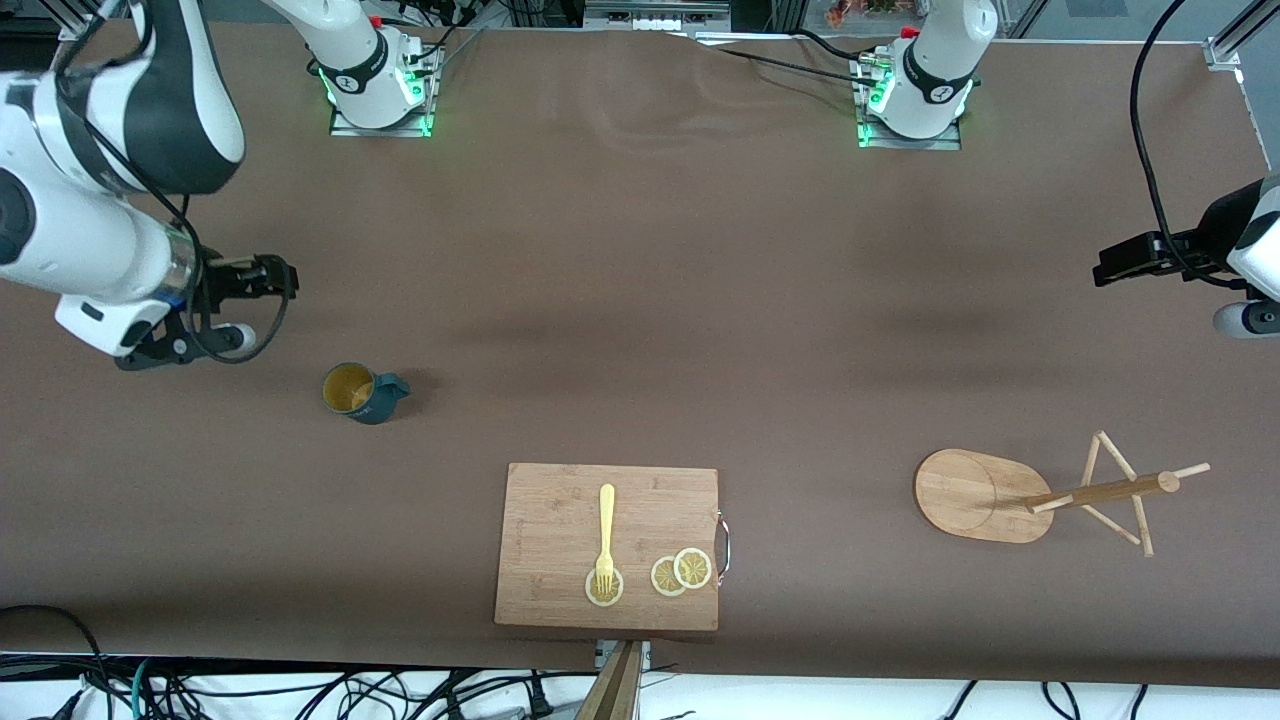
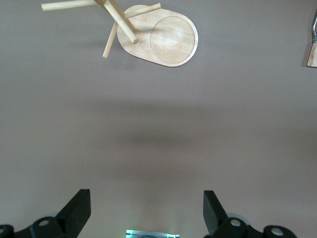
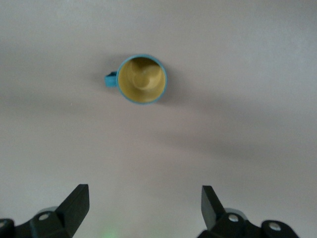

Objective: Pass cup and hang on rack
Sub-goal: 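Reach the right gripper down to the teal mug and grasp its rim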

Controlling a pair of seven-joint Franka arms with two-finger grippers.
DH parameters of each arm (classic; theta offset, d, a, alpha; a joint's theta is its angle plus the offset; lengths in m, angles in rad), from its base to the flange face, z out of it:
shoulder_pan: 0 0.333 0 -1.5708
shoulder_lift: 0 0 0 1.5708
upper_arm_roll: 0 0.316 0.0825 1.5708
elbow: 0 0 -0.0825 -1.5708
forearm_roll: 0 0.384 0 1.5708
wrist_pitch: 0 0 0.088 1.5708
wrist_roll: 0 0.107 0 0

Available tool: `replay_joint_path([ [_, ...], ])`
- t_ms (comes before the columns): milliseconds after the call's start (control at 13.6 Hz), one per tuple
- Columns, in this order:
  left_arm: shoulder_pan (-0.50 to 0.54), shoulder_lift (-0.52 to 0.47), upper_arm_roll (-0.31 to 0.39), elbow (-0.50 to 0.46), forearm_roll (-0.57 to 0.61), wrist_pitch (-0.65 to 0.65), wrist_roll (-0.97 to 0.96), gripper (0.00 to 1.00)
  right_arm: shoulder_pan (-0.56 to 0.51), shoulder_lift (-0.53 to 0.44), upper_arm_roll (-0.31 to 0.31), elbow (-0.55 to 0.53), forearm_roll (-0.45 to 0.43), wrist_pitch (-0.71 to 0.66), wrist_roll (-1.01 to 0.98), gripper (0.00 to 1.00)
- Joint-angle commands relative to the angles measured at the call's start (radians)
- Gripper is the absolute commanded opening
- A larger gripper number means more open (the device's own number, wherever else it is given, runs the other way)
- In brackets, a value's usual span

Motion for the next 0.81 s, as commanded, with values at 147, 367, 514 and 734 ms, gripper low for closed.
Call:
replay_joint_path([
  [147,0.006,0.014,-0.003,0.031,-0.025,-0.009,-0.001,1.00,-0.023,0.173,0.000,-0.012,0.014,0.222,-0.069,1.00],
  [367,0.006,0.014,-0.003,0.031,-0.026,-0.009,-0.002,1.00,-0.058,0.243,0.002,-0.024,0.020,0.302,-0.134,0.99],
  [514,0.006,0.014,-0.003,0.031,-0.026,-0.009,-0.002,1.00,-0.066,0.268,-0.001,-0.024,0.057,0.339,-0.166,0.99],
  [734,0.006,0.014,-0.003,0.031,-0.026,-0.009,-0.002,1.00,-0.062,0.314,0.000,-0.029,0.059,0.379,-0.166,0.98],
])
